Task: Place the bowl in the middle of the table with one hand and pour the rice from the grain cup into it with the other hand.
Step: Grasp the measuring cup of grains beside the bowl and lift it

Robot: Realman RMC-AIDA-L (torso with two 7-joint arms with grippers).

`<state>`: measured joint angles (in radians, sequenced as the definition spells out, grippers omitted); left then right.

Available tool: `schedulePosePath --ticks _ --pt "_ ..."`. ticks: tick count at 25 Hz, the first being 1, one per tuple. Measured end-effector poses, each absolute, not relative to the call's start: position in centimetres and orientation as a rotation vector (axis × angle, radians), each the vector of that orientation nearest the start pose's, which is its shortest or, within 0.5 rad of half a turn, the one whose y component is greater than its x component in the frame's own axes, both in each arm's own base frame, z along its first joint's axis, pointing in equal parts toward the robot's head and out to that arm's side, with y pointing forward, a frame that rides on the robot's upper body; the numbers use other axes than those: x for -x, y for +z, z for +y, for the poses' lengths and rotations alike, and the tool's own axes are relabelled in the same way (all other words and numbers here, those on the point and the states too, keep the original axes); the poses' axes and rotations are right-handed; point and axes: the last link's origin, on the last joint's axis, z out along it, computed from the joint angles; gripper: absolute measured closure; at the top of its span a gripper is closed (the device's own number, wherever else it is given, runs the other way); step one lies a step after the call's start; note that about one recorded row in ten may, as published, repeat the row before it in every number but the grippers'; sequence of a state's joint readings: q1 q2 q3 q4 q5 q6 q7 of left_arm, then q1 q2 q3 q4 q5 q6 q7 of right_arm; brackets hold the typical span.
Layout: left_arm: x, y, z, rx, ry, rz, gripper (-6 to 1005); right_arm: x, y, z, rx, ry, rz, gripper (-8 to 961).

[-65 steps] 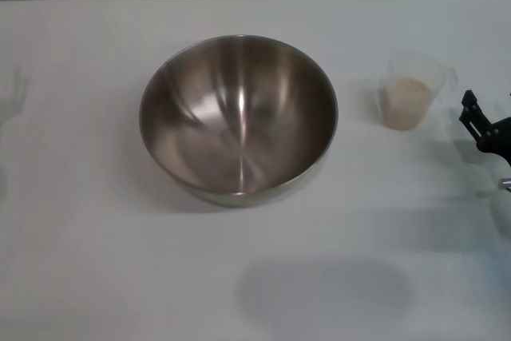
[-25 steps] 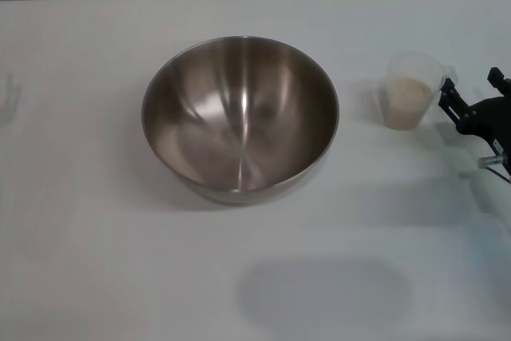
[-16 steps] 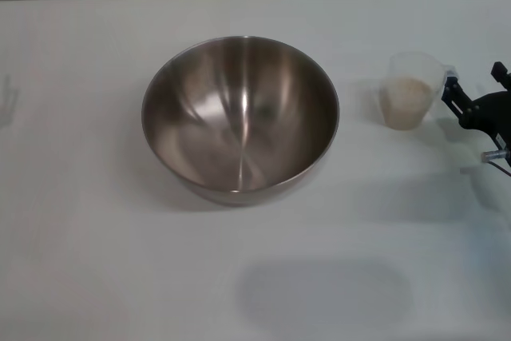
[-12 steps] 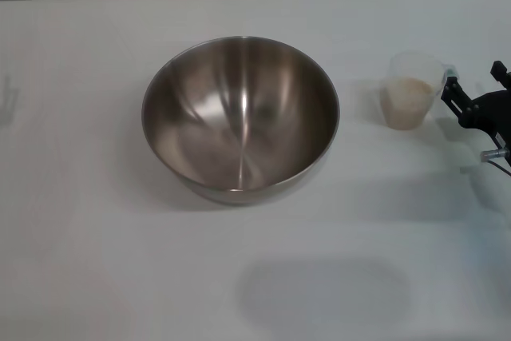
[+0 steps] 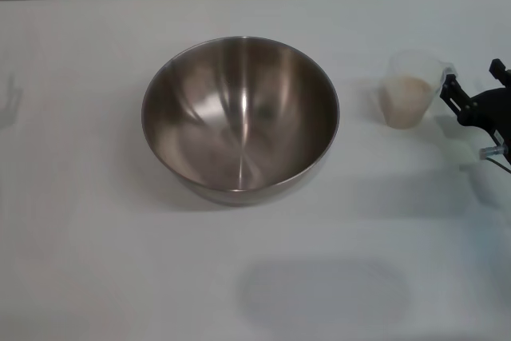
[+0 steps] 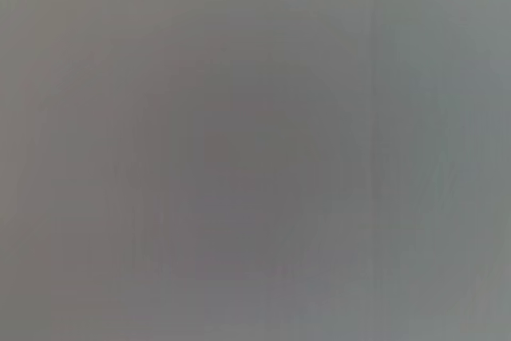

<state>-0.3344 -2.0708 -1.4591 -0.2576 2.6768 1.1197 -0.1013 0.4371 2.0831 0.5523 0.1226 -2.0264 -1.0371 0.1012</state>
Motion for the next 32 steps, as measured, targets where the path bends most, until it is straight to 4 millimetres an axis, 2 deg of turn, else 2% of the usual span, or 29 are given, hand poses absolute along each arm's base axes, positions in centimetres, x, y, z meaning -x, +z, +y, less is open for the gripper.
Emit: schedulePosePath --ticks 23,32 --pt "36.42 3.54 32.45 1.339 -0.619 -0.577 189 -34.63 -3.86 32.33 1.709 0.511 0.611 191" --pt "36.44 3.08 32.27 1.363 -0.610 -0.578 189 -34.53 -3.85 32.32 1.708 0.516 0.606 566"
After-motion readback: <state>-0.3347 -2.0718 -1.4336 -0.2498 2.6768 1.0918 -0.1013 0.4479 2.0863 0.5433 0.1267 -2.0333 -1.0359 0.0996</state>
